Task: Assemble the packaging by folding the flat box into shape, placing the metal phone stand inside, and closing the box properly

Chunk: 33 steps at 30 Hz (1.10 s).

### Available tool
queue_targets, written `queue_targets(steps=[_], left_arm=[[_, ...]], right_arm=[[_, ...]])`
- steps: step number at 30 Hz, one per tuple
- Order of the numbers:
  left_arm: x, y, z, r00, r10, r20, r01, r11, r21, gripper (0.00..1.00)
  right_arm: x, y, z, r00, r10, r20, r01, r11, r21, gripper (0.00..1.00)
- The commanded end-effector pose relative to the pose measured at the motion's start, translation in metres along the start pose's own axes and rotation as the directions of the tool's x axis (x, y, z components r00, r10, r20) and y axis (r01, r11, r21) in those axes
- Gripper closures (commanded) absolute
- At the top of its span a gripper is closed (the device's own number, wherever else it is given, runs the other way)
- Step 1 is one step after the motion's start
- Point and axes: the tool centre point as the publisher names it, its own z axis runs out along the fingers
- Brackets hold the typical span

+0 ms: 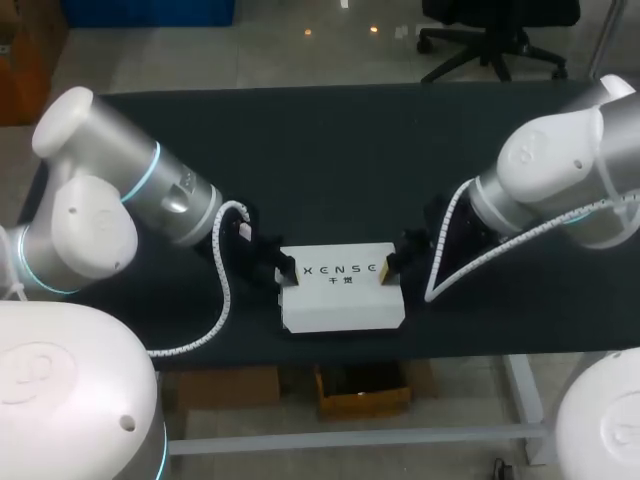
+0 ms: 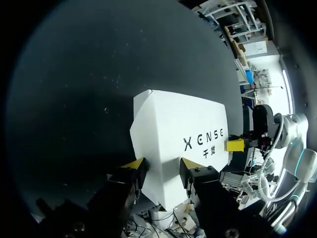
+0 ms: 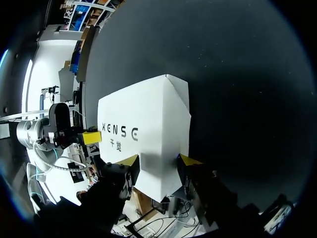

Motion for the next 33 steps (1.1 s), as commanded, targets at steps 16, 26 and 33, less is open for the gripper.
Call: queue_targets(steps=[16,26,33], left_arm=[[0.0047,-0.0032,0.0031,1.0,-0.012,0.003,0.012,0.999,-0.04,0.55],[0.0056,-0.0024,0.0007,1.0,-0.026,0.002,0.026,0.998,-0.06,0.55],[0.0071,-0.0031,-0.0012,0.999,-0.033,0.008,0.034,0.997,-0.076,0.55]], right_arm=[[0.0046,0.0018,-0.0021,1.0,0.022,0.007,-0.022,1.0,0.022,0.56],[0.0079,0.0033,-0.0037,0.999,0.037,0.023,-0.038,0.998,0.049,0.61],[0.009,0.0038,-0.0044,0.999,0.042,0.028,-0.044,0.997,0.067,0.62]])
